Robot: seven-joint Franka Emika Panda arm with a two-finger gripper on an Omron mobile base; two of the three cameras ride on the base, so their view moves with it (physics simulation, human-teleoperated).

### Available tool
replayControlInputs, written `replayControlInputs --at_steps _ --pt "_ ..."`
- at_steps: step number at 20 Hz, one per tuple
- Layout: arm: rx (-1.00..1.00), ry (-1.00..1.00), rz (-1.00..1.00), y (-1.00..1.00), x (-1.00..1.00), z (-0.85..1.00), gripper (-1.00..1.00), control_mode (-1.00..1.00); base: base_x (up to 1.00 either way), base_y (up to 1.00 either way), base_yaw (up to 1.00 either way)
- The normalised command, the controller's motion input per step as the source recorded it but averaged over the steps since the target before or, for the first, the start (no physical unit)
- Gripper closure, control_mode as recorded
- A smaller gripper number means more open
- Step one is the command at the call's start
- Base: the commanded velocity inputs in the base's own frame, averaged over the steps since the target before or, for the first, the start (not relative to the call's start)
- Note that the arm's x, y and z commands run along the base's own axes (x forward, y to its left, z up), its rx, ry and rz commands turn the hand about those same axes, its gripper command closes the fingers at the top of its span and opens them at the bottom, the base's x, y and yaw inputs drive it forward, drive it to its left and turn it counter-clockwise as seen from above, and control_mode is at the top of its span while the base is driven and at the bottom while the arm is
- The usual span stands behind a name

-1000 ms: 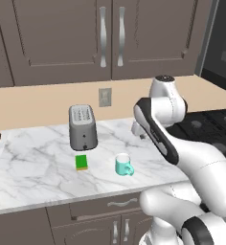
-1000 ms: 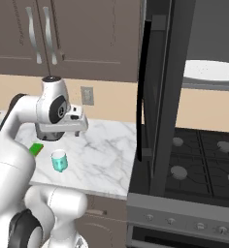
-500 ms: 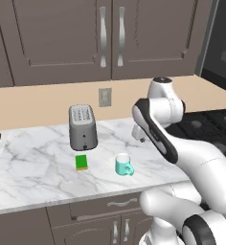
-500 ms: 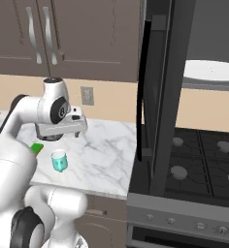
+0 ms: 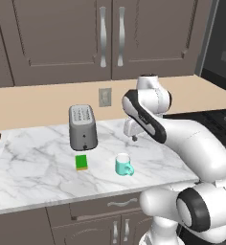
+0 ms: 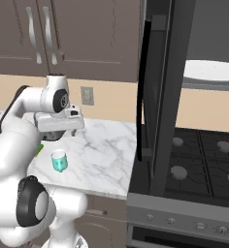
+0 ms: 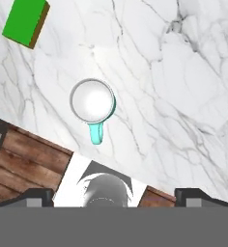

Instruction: Pick the mug from the counter and place it inside the microwave. Then close the microwave.

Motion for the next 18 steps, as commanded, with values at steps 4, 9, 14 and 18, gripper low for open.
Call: replayControlInputs --at_steps 4,9,14,18 --pt "0.0 0.02 0.0 0.05 0.0 -0.38 -1.0 -1.0 0.0 0.0 0.0" --pt "0.0 -0.03 0.0 0.0 0.0 -0.61 -1.0 -1.0 0.0 0.0 0.0" --pt "0.01 -0.01 0.01 0.0 0.0 -0.32 -1.0 -1.0 0.0 0.0 0.0" --pt "0.01 0.0 0.01 0.0 0.0 -0.18 -1.0 -1.0 0.0 0.0 0.0"
